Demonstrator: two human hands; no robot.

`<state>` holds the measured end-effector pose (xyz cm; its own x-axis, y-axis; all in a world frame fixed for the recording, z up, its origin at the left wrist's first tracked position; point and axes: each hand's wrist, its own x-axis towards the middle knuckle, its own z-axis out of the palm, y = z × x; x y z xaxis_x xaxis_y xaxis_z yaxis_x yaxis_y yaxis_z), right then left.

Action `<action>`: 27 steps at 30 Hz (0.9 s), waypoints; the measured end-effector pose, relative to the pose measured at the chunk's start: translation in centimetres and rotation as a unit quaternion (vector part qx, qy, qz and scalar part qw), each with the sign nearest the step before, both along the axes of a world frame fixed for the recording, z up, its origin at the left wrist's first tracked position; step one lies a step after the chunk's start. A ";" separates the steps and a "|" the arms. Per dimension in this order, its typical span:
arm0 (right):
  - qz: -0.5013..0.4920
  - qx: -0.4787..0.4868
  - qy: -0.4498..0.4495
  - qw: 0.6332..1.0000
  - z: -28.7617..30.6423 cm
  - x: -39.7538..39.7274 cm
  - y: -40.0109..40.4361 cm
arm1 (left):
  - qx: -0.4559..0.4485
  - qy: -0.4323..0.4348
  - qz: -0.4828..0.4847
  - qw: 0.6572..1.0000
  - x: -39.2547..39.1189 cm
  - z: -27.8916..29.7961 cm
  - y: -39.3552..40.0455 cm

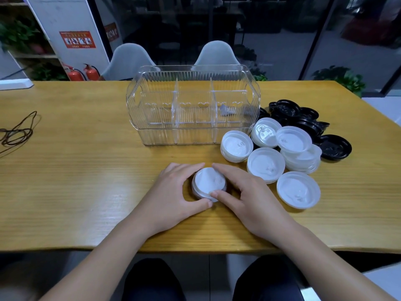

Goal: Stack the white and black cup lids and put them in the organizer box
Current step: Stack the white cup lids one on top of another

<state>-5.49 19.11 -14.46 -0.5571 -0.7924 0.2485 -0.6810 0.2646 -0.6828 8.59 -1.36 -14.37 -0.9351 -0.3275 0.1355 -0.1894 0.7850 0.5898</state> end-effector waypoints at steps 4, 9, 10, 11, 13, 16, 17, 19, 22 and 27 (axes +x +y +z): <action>0.003 -0.013 0.029 1.000 -0.1 0.2 0.0 | 0.000 -0.008 -0.001 1.000 0.0 0.2 0.3; 0.011 -0.006 0.049 0.999 0.0 0.4 -0.1 | 0.006 -0.006 0.001 1.000 0.1 0.2 0.3; 0.008 -0.002 0.052 0.999 0.0 0.3 -0.1 | 0.008 -0.005 -0.001 1.000 0.1 0.2 0.3; 0.006 0.003 0.054 0.998 0.0 0.3 -0.2 | 0.013 -0.002 -0.002 1.000 0.1 0.1 0.3; 0.010 0.014 0.059 0.998 -0.1 0.3 -0.2 | 0.026 0.005 -0.006 1.000 0.1 0.0 0.1; 0.007 0.023 0.064 0.998 -0.1 0.4 -0.2 | 0.033 0.009 -0.023 0.999 0.1 0.0 -0.3; -0.002 0.025 0.059 0.998 0.0 0.5 -0.1 | 0.030 0.013 -0.026 0.999 0.1 0.0 -0.3; -0.013 0.028 0.044 0.999 0.1 0.4 0.0 | 0.024 0.019 -0.022 0.999 0.0 0.0 -0.4; -0.031 0.022 0.023 0.999 0.1 0.2 0.2 | 0.026 0.018 -0.012 0.999 -0.2 0.0 -0.5; -0.047 0.017 0.010 0.999 0.1 0.4 0.1 | 0.026 0.016 -0.009 0.999 -0.2 0.3 -0.5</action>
